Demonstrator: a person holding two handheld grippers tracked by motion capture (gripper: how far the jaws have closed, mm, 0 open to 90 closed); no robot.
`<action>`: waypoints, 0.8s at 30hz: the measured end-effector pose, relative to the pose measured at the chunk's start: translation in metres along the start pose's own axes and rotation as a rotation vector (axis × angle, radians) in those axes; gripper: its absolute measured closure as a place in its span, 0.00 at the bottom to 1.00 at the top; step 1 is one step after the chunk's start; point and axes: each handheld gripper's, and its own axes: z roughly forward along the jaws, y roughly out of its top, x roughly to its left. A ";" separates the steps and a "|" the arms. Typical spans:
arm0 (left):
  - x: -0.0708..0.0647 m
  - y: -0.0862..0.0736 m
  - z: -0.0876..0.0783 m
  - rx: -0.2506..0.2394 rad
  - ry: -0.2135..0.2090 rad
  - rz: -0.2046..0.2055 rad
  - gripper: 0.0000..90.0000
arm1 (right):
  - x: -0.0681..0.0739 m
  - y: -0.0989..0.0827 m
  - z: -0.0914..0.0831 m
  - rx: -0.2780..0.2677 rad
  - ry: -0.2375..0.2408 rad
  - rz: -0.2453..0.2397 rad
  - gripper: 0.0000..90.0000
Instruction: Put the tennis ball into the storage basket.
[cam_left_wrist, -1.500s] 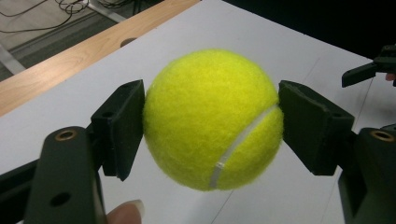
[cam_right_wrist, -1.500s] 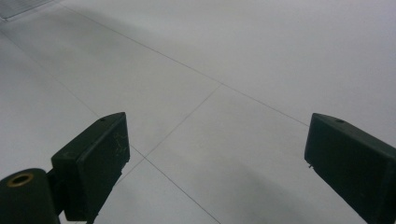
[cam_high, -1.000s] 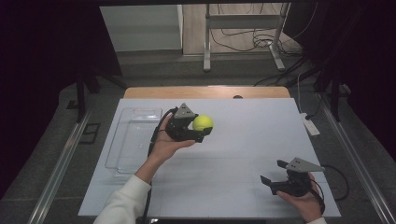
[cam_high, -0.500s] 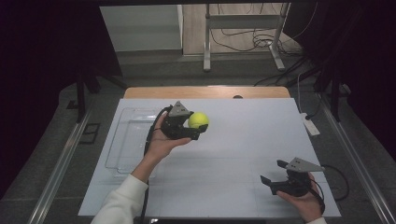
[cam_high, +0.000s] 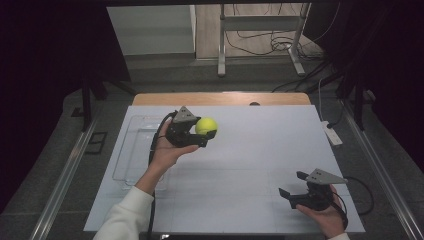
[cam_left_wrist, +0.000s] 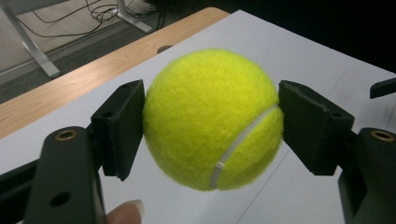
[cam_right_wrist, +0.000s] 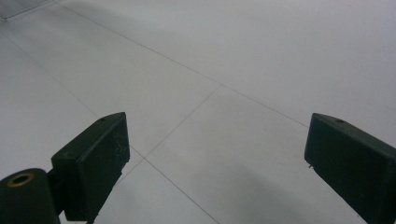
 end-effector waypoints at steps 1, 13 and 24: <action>0.001 0.000 -0.001 -0.002 0.004 -0.003 0.31 | 0.000 0.000 0.000 0.002 -0.003 -0.001 0.08; 0.012 -0.004 -0.008 -0.004 0.035 -0.021 0.31 | 0.000 0.000 0.000 -0.001 0.000 -0.002 0.08; 0.023 -0.005 -0.013 -0.008 0.065 -0.041 0.31 | 0.000 0.000 0.000 -0.004 -0.001 -0.002 0.08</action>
